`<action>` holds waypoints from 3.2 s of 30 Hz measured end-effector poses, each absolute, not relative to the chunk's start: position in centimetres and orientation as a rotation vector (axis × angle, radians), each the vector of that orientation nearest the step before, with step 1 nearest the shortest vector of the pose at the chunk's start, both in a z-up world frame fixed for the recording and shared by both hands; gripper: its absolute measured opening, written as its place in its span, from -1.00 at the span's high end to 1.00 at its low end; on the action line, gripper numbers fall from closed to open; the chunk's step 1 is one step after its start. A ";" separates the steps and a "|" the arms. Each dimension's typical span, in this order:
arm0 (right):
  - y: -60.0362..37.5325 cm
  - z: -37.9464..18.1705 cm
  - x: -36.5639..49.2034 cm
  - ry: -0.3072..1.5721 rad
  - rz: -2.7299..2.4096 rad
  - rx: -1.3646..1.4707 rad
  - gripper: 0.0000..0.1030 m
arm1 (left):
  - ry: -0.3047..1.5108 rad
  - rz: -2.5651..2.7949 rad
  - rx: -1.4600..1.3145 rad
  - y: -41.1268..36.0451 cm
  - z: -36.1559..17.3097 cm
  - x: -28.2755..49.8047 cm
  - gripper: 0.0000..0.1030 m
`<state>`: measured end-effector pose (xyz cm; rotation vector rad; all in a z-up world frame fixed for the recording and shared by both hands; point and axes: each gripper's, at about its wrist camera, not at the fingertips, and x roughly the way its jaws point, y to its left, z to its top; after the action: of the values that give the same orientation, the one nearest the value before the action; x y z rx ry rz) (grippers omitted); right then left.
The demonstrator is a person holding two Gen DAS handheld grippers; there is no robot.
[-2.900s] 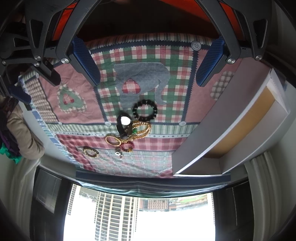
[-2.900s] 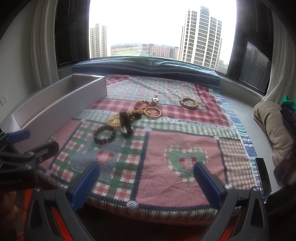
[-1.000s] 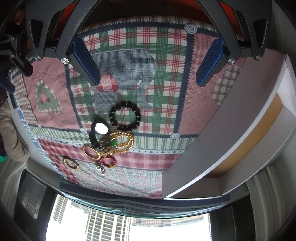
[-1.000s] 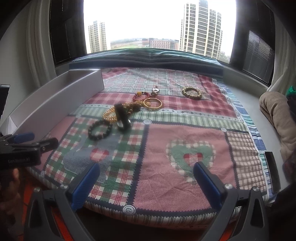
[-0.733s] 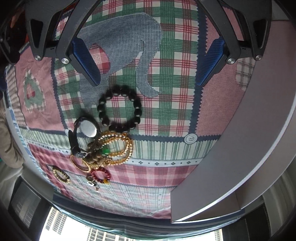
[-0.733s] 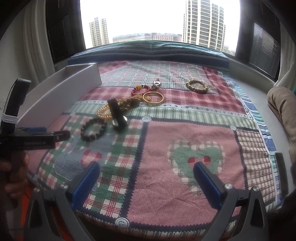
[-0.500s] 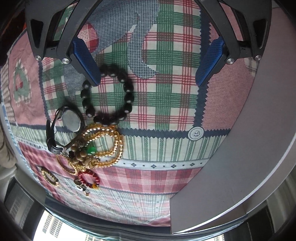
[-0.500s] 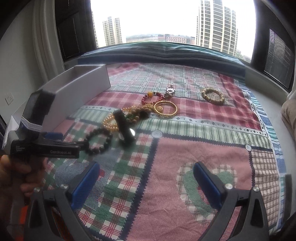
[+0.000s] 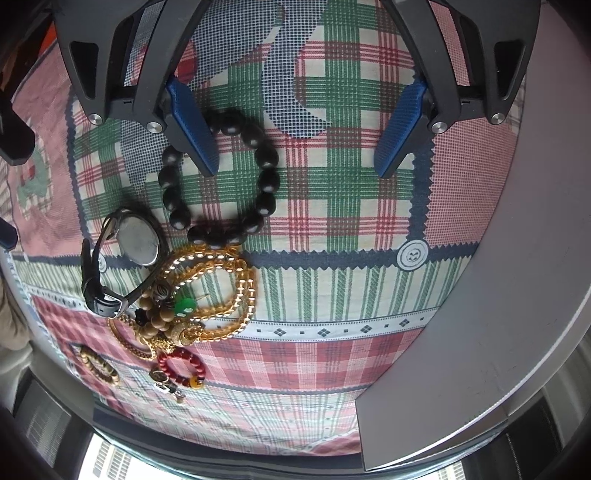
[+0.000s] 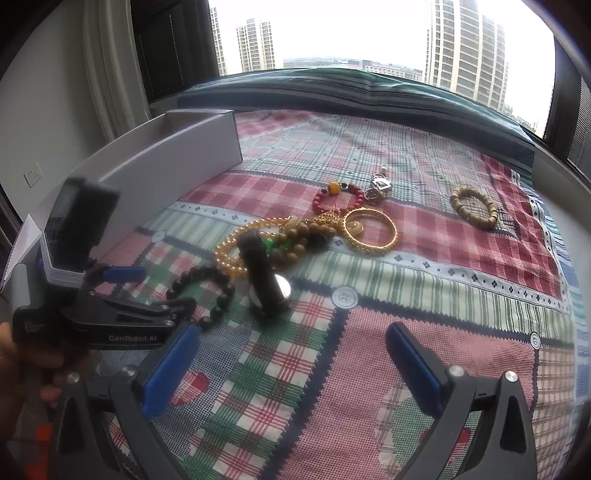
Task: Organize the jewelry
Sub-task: 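Grasp the black bead bracelet with the left gripper while the right gripper grasps the black watch, then carry the black bracelet and watch into the white box and release both, then move both grippers back over the remaining jewelry on the bed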
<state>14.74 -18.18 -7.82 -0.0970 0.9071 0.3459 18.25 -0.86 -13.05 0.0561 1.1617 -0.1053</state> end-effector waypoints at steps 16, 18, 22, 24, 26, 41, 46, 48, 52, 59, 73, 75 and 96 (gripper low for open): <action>-18.0 -8.5 15.9 0.939 0.349 -0.114 -0.99 | 1.161 -0.095 0.061 -1.2 -13.0 18.2 -0.62; -17.9 -8.7 16.1 0.939 0.359 -0.114 -1.00 | 1.146 -0.105 0.070 -1.0 -12.7 17.8 -0.31; -17.5 -9.3 16.4 0.948 0.386 -0.101 -0.99 | 1.141 -0.143 0.046 -0.4 -12.3 17.5 0.79; -17.1 -9.6 16.8 0.949 0.398 -0.100 -0.99 | 1.149 -0.158 0.011 0.1 -12.2 17.7 0.80; -16.4 -9.9 17.4 0.944 0.413 -0.104 -0.95 | 1.155 -0.164 -0.019 0.6 -12.2 17.8 0.81; -14.0 -7.5 19.6 0.980 0.479 -0.109 0.65 | 1.053 -0.252 -0.196 4.1 -4.7 14.2 0.82; -11.8 -3.2 18.8 0.956 0.563 -0.122 0.65 | 0.979 -0.227 -0.257 8.1 0.5 12.1 0.81; -10.1 -1.1 18.7 0.930 0.612 -0.127 0.65 | 0.943 -0.189 -0.277 10.6 2.8 11.6 0.81; -5.4 2.9 19.2 0.868 0.732 -0.123 0.65 | 0.877 -0.076 -0.316 16.3 6.6 11.1 0.81; 5.3 6.1 21.9 0.828 0.905 -0.111 0.65 | 0.851 0.166 -0.342 24.8 5.6 12.3 0.81; 17.8 -3.7 24.9 1.034 0.881 -0.261 0.54 | 1.034 0.286 -0.387 29.2 -4.4 14.3 0.75; 17.5 -3.7 24.9 1.029 0.864 -0.256 0.36 | 1.023 0.291 -0.388 29.1 -4.2 14.0 0.45; -7.0 2.7 10.7 0.751 0.433 -0.144 -0.30 | 0.750 -0.099 -0.102 7.0 0.5 5.2 -0.93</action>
<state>10.69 -7.00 2.73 -0.1436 0.7509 0.4331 5.23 6.98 0.54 -0.1018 0.7497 -0.0995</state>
